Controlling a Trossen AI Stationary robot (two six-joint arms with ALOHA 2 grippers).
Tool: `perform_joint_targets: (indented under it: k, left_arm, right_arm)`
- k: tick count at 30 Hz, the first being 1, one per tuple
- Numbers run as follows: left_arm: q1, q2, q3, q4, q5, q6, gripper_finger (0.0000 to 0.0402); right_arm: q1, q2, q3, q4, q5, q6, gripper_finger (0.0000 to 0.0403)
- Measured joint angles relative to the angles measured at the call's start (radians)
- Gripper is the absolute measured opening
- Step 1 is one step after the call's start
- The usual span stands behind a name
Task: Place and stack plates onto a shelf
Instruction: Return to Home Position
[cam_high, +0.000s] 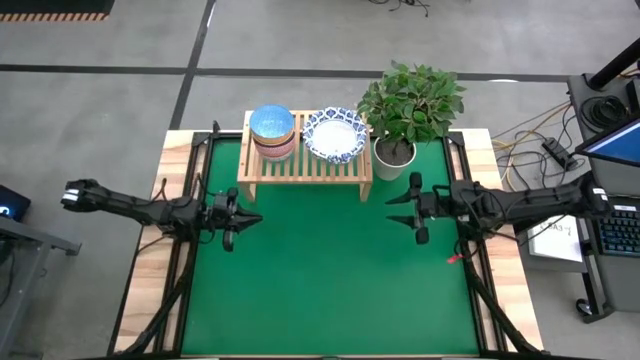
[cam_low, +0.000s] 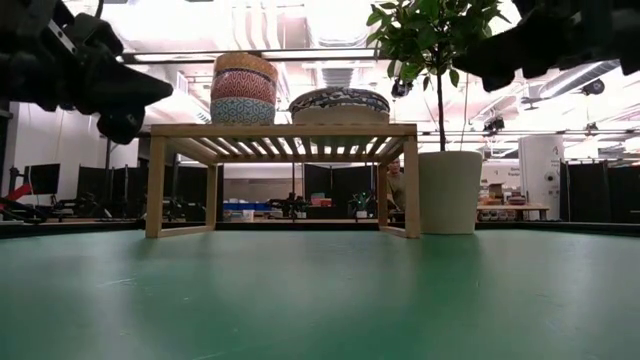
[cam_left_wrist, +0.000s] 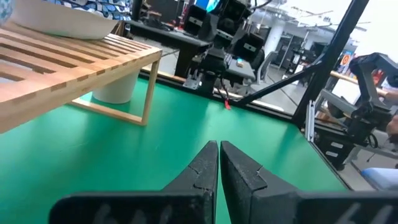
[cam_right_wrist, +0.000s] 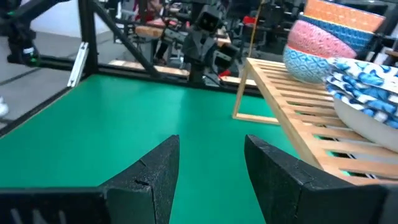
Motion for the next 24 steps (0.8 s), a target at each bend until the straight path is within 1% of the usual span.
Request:
perform_joint_targets:
  k: [2,9,13,18,21,24]
  left_arm:
    - [0.000,-0.003,-0.023,0.023,0.000,-0.001,0.0000]
    - [0.002,-0.007,-0.025,0.012,-0.001,0.004,0.0000]
    - [0.002,-0.006,-0.025,0.012,-0.002,0.011,0.0000]
    - [0.002,-0.005,-0.025,0.012,-0.002,0.011,0.0000]
    - [0.002,-0.005,-0.025,0.012,-0.002,0.011,0.0000]
    - [0.002,-0.005,-0.025,0.012,-0.002,0.017,0.0000]
  right_arm:
    - [-0.024,-0.009,-0.014,-0.001,-0.015,0.009,0.0171]
    - [-0.117,-0.043,-0.061,0.052,-0.115,0.053,0.0171]
    - [-0.159,-0.062,-0.079,0.050,-0.149,0.062,0.0171]
    - [-0.194,-0.101,-0.107,0.050,-0.159,0.063,0.0171]
    - [-0.215,-0.134,-0.119,0.048,-0.203,0.073,0.0171]
    - [-0.228,-0.173,-0.131,0.049,-0.207,0.079,0.0171]
